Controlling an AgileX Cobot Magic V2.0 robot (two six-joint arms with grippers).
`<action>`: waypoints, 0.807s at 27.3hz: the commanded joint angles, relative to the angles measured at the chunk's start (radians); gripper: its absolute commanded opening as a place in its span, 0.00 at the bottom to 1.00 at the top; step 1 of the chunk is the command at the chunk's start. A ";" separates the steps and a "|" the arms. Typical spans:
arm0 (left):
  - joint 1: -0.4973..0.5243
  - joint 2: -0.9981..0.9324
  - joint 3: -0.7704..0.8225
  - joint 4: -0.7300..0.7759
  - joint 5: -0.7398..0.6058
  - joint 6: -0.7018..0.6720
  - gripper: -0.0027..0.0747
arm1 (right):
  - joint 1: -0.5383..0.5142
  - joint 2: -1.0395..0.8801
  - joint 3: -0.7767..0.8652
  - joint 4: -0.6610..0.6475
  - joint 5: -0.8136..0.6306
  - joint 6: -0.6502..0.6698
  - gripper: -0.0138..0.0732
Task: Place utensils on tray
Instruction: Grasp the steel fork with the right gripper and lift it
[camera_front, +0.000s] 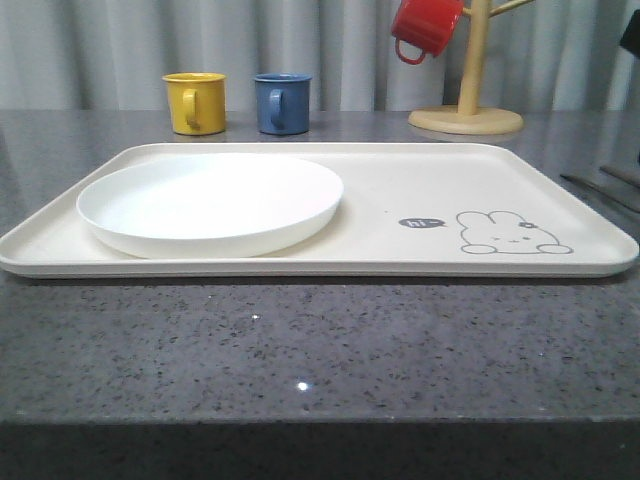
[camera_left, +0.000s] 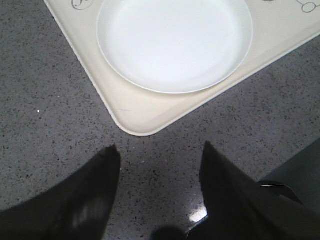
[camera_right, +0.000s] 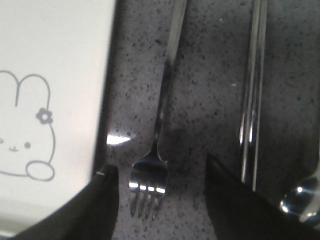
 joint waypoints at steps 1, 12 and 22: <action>-0.008 -0.004 -0.026 0.000 -0.058 -0.011 0.51 | 0.000 0.040 -0.077 0.006 -0.018 -0.006 0.62; -0.008 -0.004 -0.026 0.000 -0.058 -0.011 0.51 | 0.000 0.202 -0.180 0.016 0.016 -0.006 0.58; -0.008 -0.004 -0.026 0.000 -0.058 -0.011 0.51 | 0.000 0.243 -0.212 0.034 0.089 -0.006 0.34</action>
